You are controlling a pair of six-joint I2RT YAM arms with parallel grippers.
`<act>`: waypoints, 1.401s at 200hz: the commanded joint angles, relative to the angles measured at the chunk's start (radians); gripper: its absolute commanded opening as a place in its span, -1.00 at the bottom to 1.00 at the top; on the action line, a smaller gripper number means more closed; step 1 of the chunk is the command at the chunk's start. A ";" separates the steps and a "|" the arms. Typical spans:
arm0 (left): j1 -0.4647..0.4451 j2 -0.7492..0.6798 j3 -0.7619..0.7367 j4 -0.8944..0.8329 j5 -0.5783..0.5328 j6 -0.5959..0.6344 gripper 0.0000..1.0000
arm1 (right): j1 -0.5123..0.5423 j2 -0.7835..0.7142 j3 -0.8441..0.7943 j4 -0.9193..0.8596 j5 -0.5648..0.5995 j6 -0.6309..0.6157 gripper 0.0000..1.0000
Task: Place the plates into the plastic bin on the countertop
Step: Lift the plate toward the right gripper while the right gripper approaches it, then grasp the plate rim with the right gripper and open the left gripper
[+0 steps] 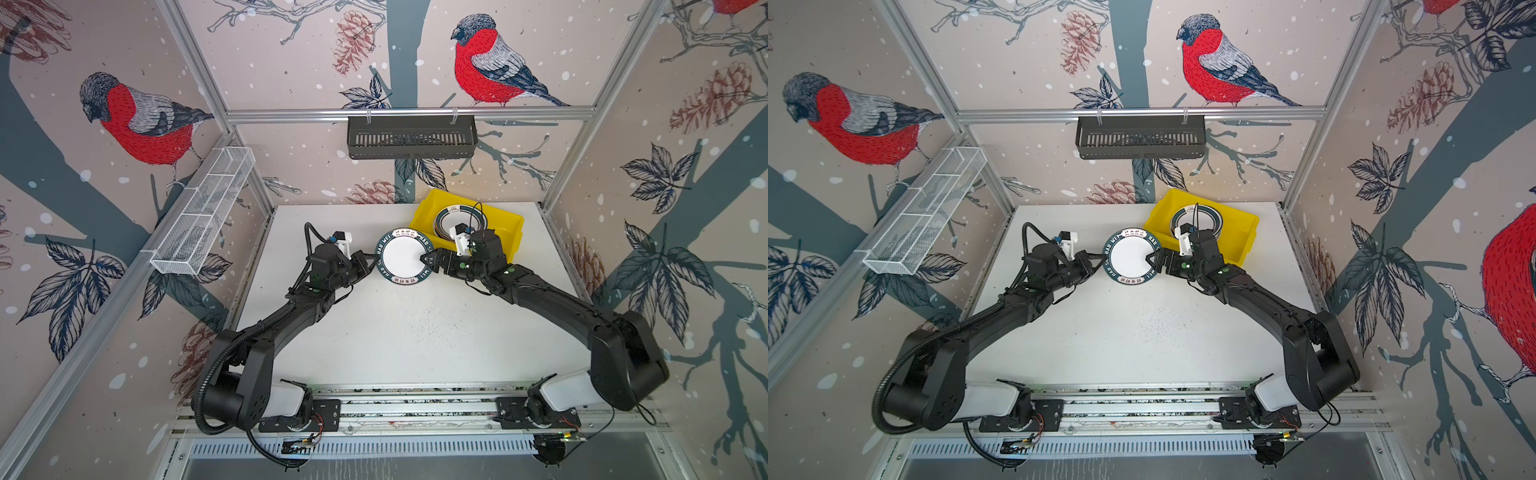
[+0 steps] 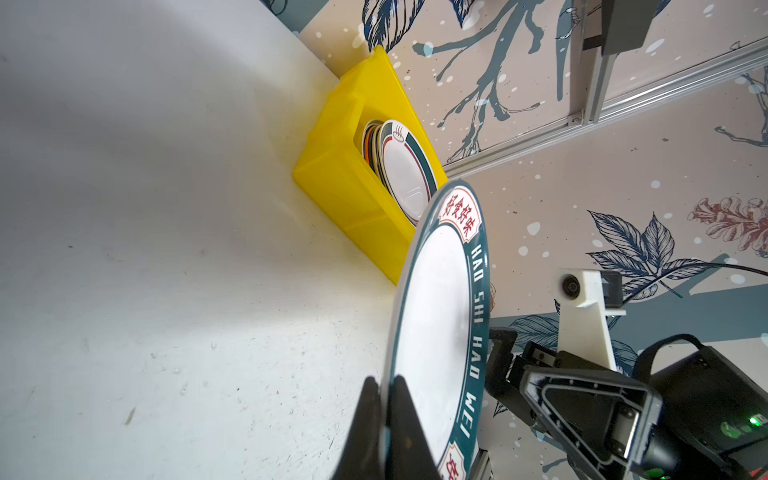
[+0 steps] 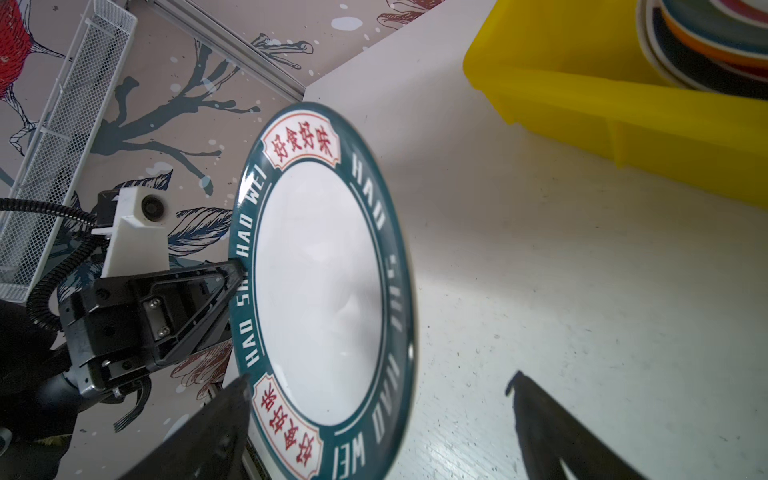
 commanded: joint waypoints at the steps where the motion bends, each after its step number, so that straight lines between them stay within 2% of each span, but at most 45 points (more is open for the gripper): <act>1: -0.035 0.027 0.027 0.103 0.005 -0.026 -1.00 | -0.006 0.008 -0.002 0.039 -0.019 0.007 0.89; 52: -0.066 0.082 0.062 0.119 0.004 -0.023 -1.00 | -0.030 0.001 -0.019 0.034 -0.030 0.030 0.46; 77: -0.073 0.104 0.079 0.122 0.021 -0.024 -1.00 | -0.037 -0.017 -0.039 0.037 -0.027 0.040 0.10; 106: -0.083 0.106 0.080 0.121 0.013 -0.021 -1.00 | -0.040 -0.035 -0.066 0.045 -0.023 0.051 -0.11; 144: -0.083 0.118 0.086 0.117 0.016 -0.021 -1.00 | -0.053 -0.043 -0.077 0.041 -0.018 0.056 -0.71; 160: -0.083 0.121 0.086 0.115 0.013 -0.019 -1.00 | -0.061 -0.044 -0.077 0.039 -0.013 0.056 -0.77; 180: -0.083 0.125 0.090 0.111 0.012 -0.017 -1.00 | -0.066 -0.048 -0.079 0.036 -0.011 0.056 -0.93; 209: -0.083 0.123 0.087 0.113 0.009 -0.015 -1.00 | -0.073 -0.054 -0.078 0.031 -0.006 0.057 -0.98; 229: -0.084 0.114 0.086 0.100 -0.002 0.000 -0.15 | -0.076 -0.068 -0.079 0.019 0.020 0.046 -0.99; 243: -0.083 0.097 0.080 0.097 -0.004 0.021 0.37 | -0.083 -0.084 -0.077 -0.016 0.066 0.041 -1.00; 249: -0.083 0.085 0.077 0.091 -0.009 0.032 0.90 | -0.089 -0.093 -0.079 -0.023 0.075 0.037 -1.00; 280: -0.078 0.010 0.063 0.020 -0.067 0.095 0.95 | -0.127 -0.155 -0.103 -0.038 0.105 0.023 -1.00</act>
